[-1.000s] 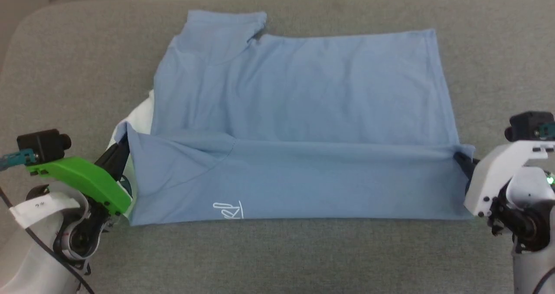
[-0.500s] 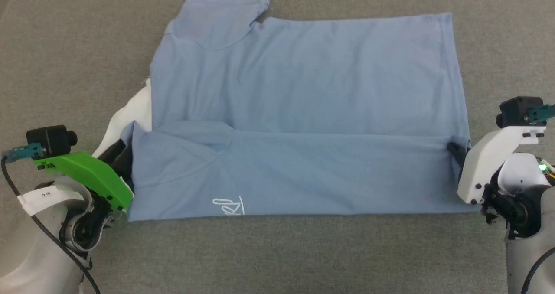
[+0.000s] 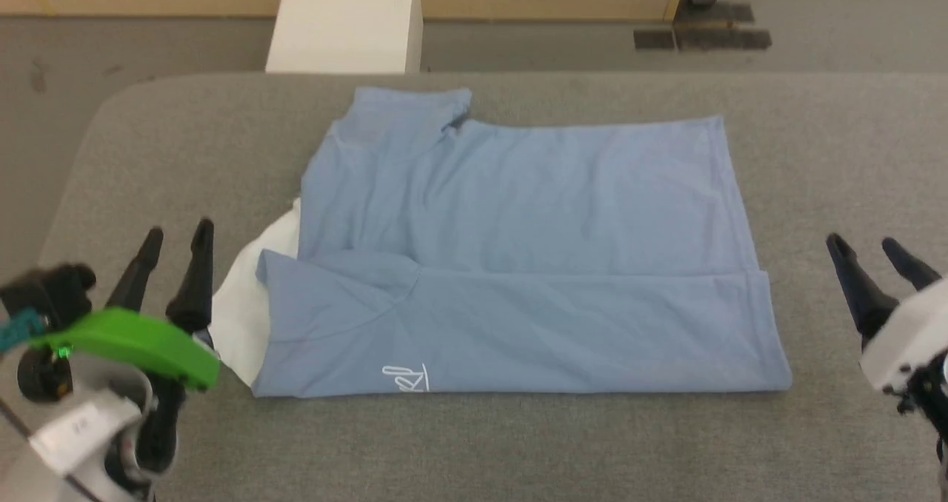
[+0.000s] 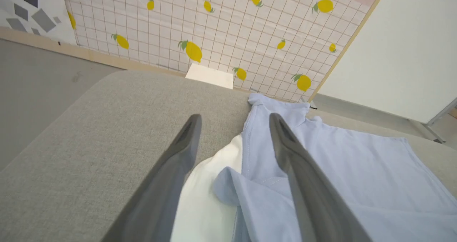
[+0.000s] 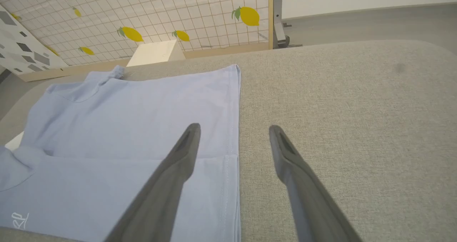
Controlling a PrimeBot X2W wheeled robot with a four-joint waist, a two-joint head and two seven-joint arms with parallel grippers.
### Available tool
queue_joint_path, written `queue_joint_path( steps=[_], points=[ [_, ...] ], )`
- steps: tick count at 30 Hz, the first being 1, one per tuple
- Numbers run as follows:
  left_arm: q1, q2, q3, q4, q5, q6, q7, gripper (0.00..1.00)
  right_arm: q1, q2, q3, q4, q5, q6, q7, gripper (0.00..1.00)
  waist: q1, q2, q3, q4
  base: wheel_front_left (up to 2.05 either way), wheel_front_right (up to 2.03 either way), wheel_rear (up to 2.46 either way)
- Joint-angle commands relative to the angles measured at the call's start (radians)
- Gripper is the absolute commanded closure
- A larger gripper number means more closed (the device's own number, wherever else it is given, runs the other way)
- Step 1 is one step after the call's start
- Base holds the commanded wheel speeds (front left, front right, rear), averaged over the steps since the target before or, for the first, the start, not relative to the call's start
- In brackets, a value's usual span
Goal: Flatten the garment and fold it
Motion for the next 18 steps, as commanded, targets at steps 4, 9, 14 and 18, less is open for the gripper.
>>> queue_joint_path(
  steps=[4, 9, 14, 18],
  points=[
    [0.132, -0.025, 0.024, -0.056, 0.08, 0.033, -0.048, 0.0, 0.121, -0.003, 0.008, -0.012, 0.031, -0.002, -0.101, 0.0, 0.0, 0.0038, -0.097, 0.001, 0.0, 0.0, 0.0],
    [0.247, -0.074, 0.05, -0.087, 0.142, 0.05, -0.054, 0.0, 0.21, 0.012, 0.007, 0.013, 0.049, -0.002, -0.16, 0.0, 0.0, 0.0038, -0.107, 0.001, 0.0, 0.0, 0.0],
    [0.27, -0.084, 0.031, -0.076, 0.168, 0.059, -0.019, 0.0, 0.229, 0.016, 0.007, 0.026, 0.059, -0.002, -0.177, 0.0, 0.0, 0.0038, -0.102, 0.003, 0.0, 0.0, 0.0],
    [0.208, -0.056, -0.03, -0.061, 0.166, 0.096, 0.193, 0.0, 0.219, 0.018, 0.006, 0.024, 0.061, -0.002, -0.18, 0.0, 0.0, 0.0038, -0.083, 0.005, 0.0, 0.0, 0.0]
  ],
)
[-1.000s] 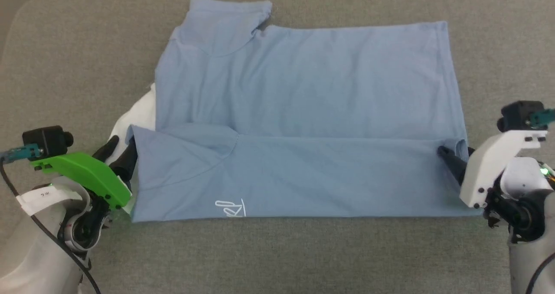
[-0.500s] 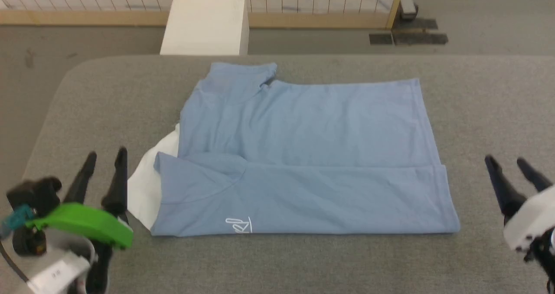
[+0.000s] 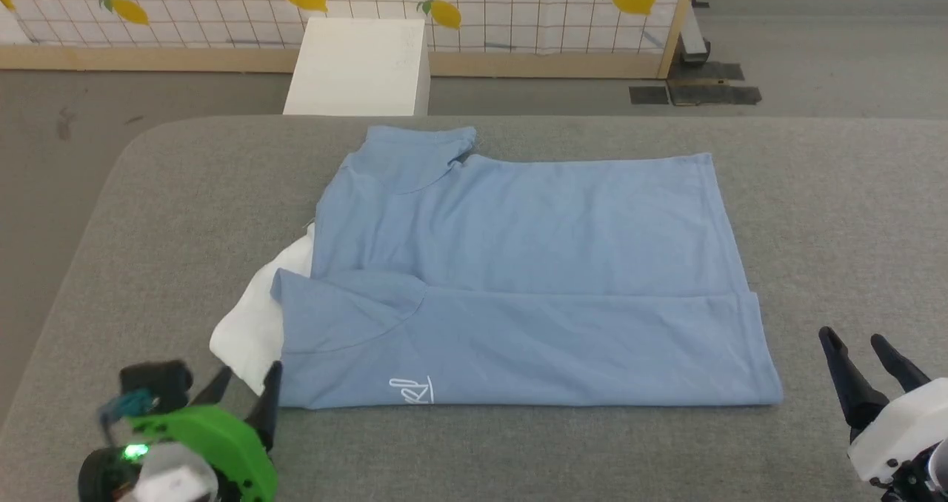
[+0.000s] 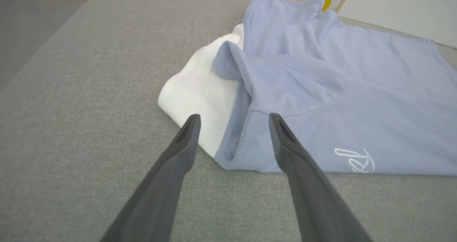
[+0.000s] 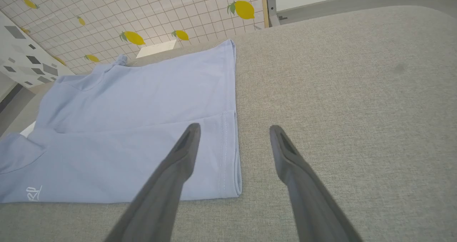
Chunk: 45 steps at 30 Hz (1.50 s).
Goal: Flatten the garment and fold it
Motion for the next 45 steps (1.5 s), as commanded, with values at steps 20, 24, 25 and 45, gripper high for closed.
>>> queue_joint_path(
  steps=[20, 24, 25, 45],
  points=[
    [-0.228, 0.07, -0.181, 0.111, -0.061, 0.105, 0.738, 0.62, -0.061, 0.054, 0.023, -0.005, -0.025, -0.002, -0.017, 0.0, 0.0, 0.0038, 0.143, -0.062, 0.0, 0.0, 0.0],
    [-0.205, 0.063, -0.159, 0.105, -0.101, 0.087, 0.724, 1.0, -0.063, 0.044, 0.028, -0.01, -0.041, -0.002, -0.006, 0.0, 0.0, 0.0038, 0.15, -0.06, 0.0, 0.0, 0.0],
    [-0.203, 0.068, -0.155, 0.101, -0.103, 0.085, 0.72, 1.0, -0.064, 0.039, 0.031, -0.012, -0.048, -0.002, 0.001, 0.0, 0.0, 0.0038, 0.151, -0.058, 0.0, 0.0, 0.0],
    [-0.135, 0.128, -0.018, -0.132, -0.165, 0.122, 0.614, 1.0, -0.265, -0.041, 0.192, 0.068, -0.257, -0.002, 0.672, 0.0, 0.0, 0.0038, 0.232, 0.006, 0.0, 0.0, 0.0]
  ],
)
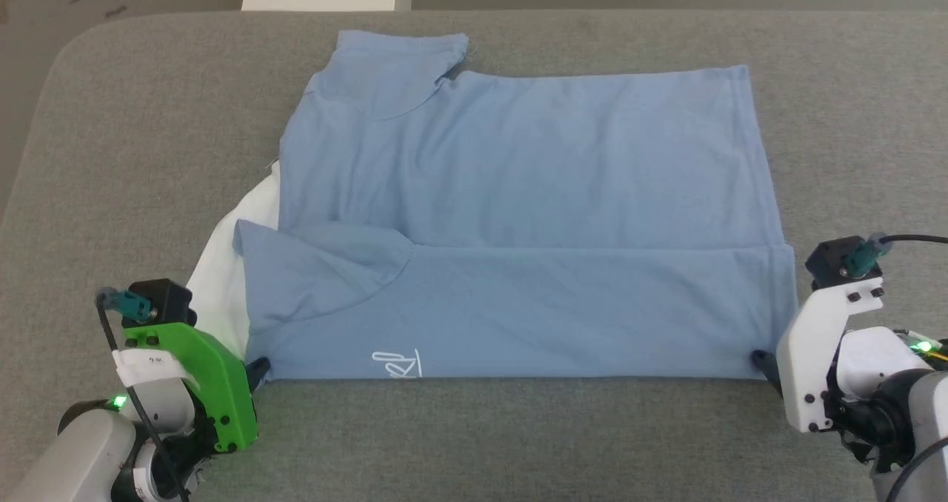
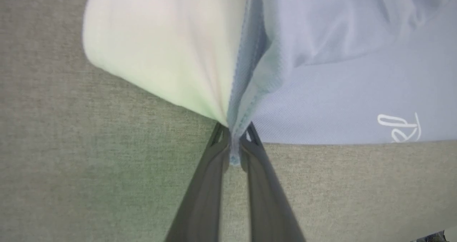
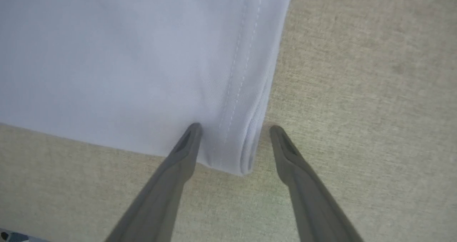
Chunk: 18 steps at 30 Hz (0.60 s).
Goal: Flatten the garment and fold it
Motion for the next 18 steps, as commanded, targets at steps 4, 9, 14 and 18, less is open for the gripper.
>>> queue_joint_path(
  steps=[4, 9, 14, 18],
  points=[
    [0.017, 0.005, 0.007, -0.005, -0.01, 0.009, -0.01, 1.0, 0.003, 0.007, 0.018, 0.017, -0.003, -0.002, 0.075, 0.0, 0.0, 0.0038, 0.019, 0.017, 0.0, 0.0, 0.0],
    [0.017, 0.0, 0.015, -0.001, -0.012, 0.005, -0.03, 1.0, 0.002, 0.015, -0.009, 0.001, -0.005, -0.002, 0.084, 1.0, 0.0, 0.0038, 0.013, 0.014, 0.0, 0.0, 0.0],
    [0.018, -0.004, 0.031, -0.005, -0.019, 0.006, -0.05, 1.0, -0.021, 0.013, -0.031, -0.029, 0.013, -0.002, 0.032, 1.0, 0.0, 0.0038, -0.02, 0.002, 0.0, 0.0, 0.0],
    [0.026, -0.004, 0.052, -0.017, -0.034, 0.014, -0.061, 1.0, -0.034, 0.011, -0.047, -0.058, 0.04, -0.002, -0.007, 1.0, 0.0, 0.0038, -0.068, -0.004, 0.0, 0.0, 0.0]
  ],
)
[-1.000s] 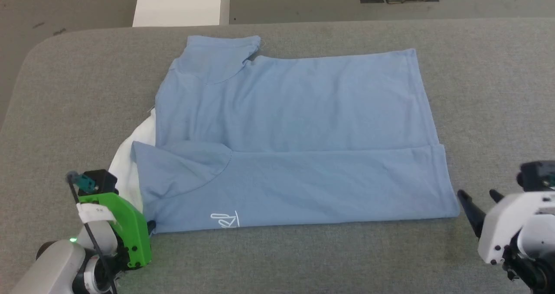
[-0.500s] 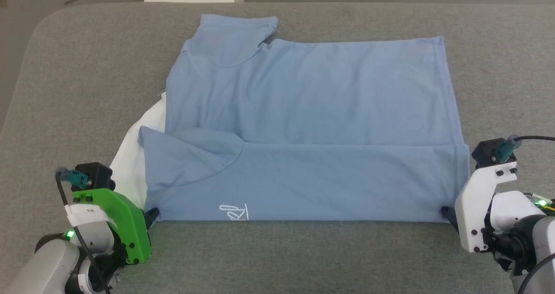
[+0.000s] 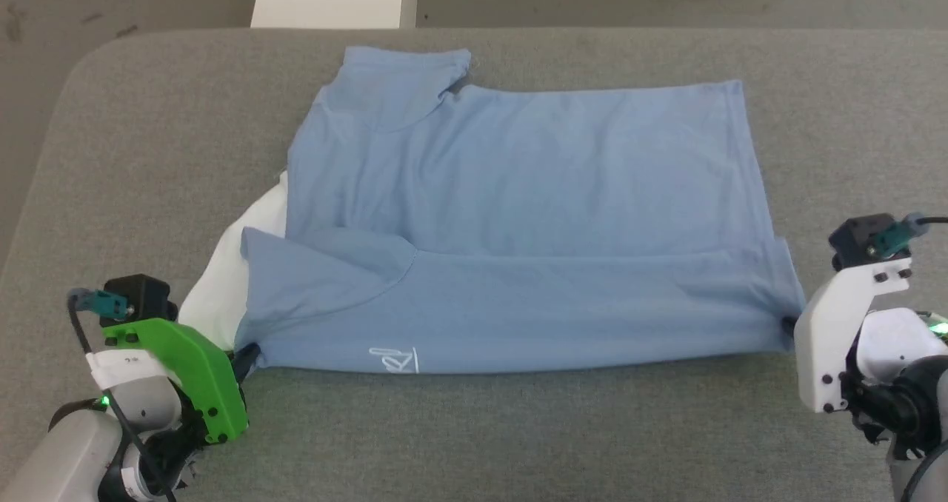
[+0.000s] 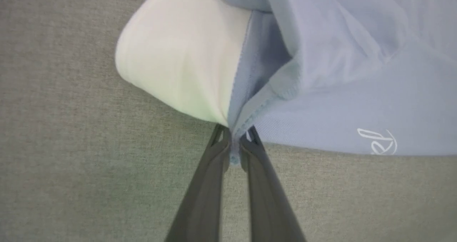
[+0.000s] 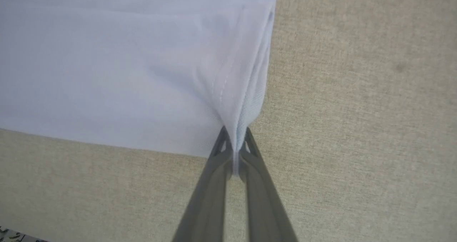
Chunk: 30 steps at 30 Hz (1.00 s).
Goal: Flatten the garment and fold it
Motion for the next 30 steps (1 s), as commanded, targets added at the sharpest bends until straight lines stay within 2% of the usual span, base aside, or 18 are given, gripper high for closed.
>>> queue_joint_path(
  steps=[1, 9, 14, 22, 23, 24, 25, 26, 27, 30],
  points=[
    [0.013, 0.004, 0.015, -0.011, -0.007, 0.012, -0.01, 1.0, -0.019, -0.004, -0.011, -0.014, 0.013, -0.002, -0.01, 1.0, 0.0, 0.0038, -0.045, -0.008, 0.0, 0.0, 0.0],
    [0.1, 0.037, 0.04, -0.105, -0.024, 0.073, 0.011, 1.0, 0.08, -0.03, -0.067, -0.078, 0.078, -0.002, 0.038, 1.0, 0.0, 0.0038, -0.137, -0.008, 0.0, 0.0, 0.0],
    [0.228, 0.043, 0.031, -0.135, -0.059, 0.113, 0.038, 1.0, 0.216, 0.006, -0.108, -0.068, 0.096, -0.002, 0.05, 1.0, 0.0, 0.0038, -0.14, -0.01, 0.0, 0.0, 0.0],
    [0.242, 0.011, -0.006, -0.027, -0.09, 0.088, 0.071, 1.0, 0.264, 0.051, -0.094, 0.034, 0.08, -0.002, -0.012, 1.0, 0.0, 0.0038, -0.12, -0.008, 0.0, 0.0, 0.0],
    [0.236, 0.006, -0.008, -0.015, -0.093, 0.083, 0.072, 0.76, 0.262, 0.052, -0.091, 0.046, 0.078, -0.002, -0.022, 1.0, 0.0, 0.0038, -0.12, -0.008, 0.0, 0.0, 0.0],
    [0.228, 0.003, -0.011, -0.001, -0.092, 0.077, 0.072, 0.41, 0.259, 0.053, -0.088, 0.061, 0.075, -0.002, -0.032, 1.0, 0.0, 0.0038, -0.121, -0.008, 0.0, 0.0, 0.0],
    [0.22, 0.001, -0.012, 0.008, -0.091, 0.072, 0.07, 0.0, 0.255, 0.055, -0.086, 0.069, 0.076, -0.002, -0.045, 0.87, 0.0, 0.0038, -0.121, -0.009, 0.0, 0.0, 0.0],
    [0.211, 0.0, -0.01, 0.019, -0.091, 0.067, 0.068, 0.0, 0.25, 0.053, -0.084, 0.077, 0.076, -0.002, -0.061, 0.18, 0.0, 0.0038, -0.122, -0.009, 0.0, 0.0, 0.0],
    [0.204, 0.002, -0.008, 0.025, -0.09, 0.064, 0.066, 0.0, 0.245, 0.05, -0.084, 0.085, 0.079, -0.002, -0.069, 0.0, 0.0, 0.0038, -0.125, -0.01, 0.0, 0.0, 0.0],
    [0.191, 0.015, 0.007, 0.007, -0.088, 0.062, 0.059, 0.0, 0.231, 0.04, -0.092, 0.078, 0.098, -0.002, -0.086, 0.0, 0.0, 0.0038, -0.138, -0.012, 0.0, 0.0, 0.0]
  ],
)
